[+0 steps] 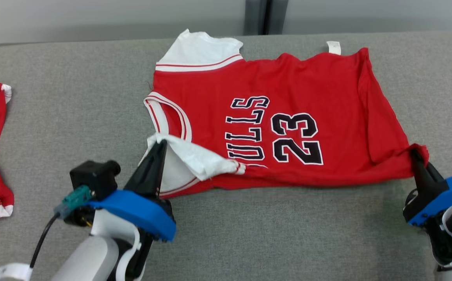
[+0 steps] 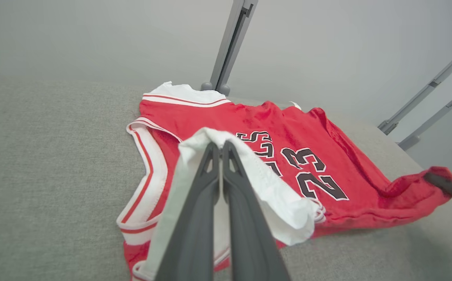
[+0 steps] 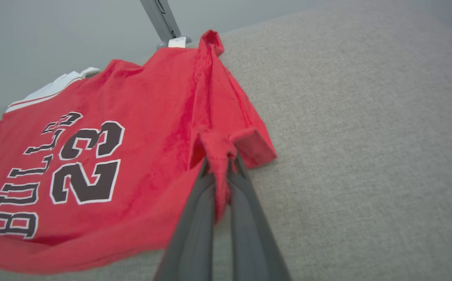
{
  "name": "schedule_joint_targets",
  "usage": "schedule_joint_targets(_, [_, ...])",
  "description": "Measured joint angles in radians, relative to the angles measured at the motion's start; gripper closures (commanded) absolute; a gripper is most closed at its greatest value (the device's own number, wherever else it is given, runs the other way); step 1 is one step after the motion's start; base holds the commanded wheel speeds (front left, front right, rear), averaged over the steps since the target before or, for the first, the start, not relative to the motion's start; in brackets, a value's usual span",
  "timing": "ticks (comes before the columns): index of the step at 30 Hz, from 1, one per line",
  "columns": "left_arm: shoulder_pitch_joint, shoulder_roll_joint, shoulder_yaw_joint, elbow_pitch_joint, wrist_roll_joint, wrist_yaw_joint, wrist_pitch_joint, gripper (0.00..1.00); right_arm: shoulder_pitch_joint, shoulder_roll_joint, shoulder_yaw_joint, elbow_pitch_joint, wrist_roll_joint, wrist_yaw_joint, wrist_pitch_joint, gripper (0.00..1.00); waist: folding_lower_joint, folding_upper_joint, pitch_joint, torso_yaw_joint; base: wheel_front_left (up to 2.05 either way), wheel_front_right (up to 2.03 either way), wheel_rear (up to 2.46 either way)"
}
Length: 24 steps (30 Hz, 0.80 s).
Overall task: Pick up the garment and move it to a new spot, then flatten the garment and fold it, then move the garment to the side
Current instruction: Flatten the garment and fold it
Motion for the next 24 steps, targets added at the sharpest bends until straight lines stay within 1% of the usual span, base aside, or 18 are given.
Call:
schedule_joint_targets(3, [-0.065,-0.019,0.002,0.068,0.012,-0.012,-0.017,1.0,-0.041,0.0,0.006,0.027,0.002,0.0,-0.037,1.0,0.0,0.0,0.02,-0.004,0.0,0.0,0.0])
schedule_joint_targets(9, [-0.175,-0.029,-0.003,0.18,0.05,-0.03,-0.028,1.0,-0.112,0.0,0.032,0.092,0.0,0.0,-0.102,1.0,0.0001,0.0,0.065,-0.018,0.0,0.0,0.0])
schedule_joint_targets(17, [-0.265,-0.042,-0.015,0.275,0.071,-0.054,-0.045,1.0,-0.17,0.0,0.046,0.182,-0.014,0.0,-0.148,1.0,0.0001,0.0,0.099,-0.034,0.0,0.0,0.0])
schedule_joint_targets(18, [-0.272,-0.044,-0.017,0.284,0.076,-0.056,-0.049,1.0,-0.174,0.0,0.048,0.189,-0.017,0.0,-0.153,0.89,0.0001,0.0,0.1,-0.035,0.0,0.0,0.0])
schedule_joint_targets(19, [-0.277,-0.045,-0.018,0.294,0.077,-0.06,-0.053,1.0,-0.177,0.0,0.052,0.195,-0.02,0.0,-0.16,0.24,0.0,0.0,0.102,-0.036,0.0,0.0,0.0])
schedule_joint_targets(20, [-0.283,-0.045,-0.022,0.304,0.08,-0.06,-0.053,0.91,-0.179,0.0,0.056,0.201,-0.02,0.0,-0.166,0.0,0.0,0.0,0.102,-0.037,0.0,0.0,0.0])
schedule_joint_targets(21, [-0.286,-0.046,-0.024,0.311,0.083,-0.064,-0.058,0.13,-0.182,0.0,0.058,0.207,-0.02,0.0,-0.173,0.0,0.0001,0.0,0.102,-0.037,0.0,0.0,0.0])
schedule_joint_targets(22, [-0.287,-0.049,-0.025,0.317,0.084,-0.065,-0.068,0.0,-0.182,0.0,0.062,0.21,-0.02,0.0,-0.182,0.0,0.0,0.0,0.101,-0.038,0.0,0.0,0.0])
schedule_joint_targets(24, [-0.287,-0.052,-0.03,0.329,0.095,-0.069,-0.089,0.0,-0.182,0.0,0.065,0.212,-0.018,0.0,-0.199,0.0,0.0,0.0,0.094,-0.036,0.0,0.0,0.0])
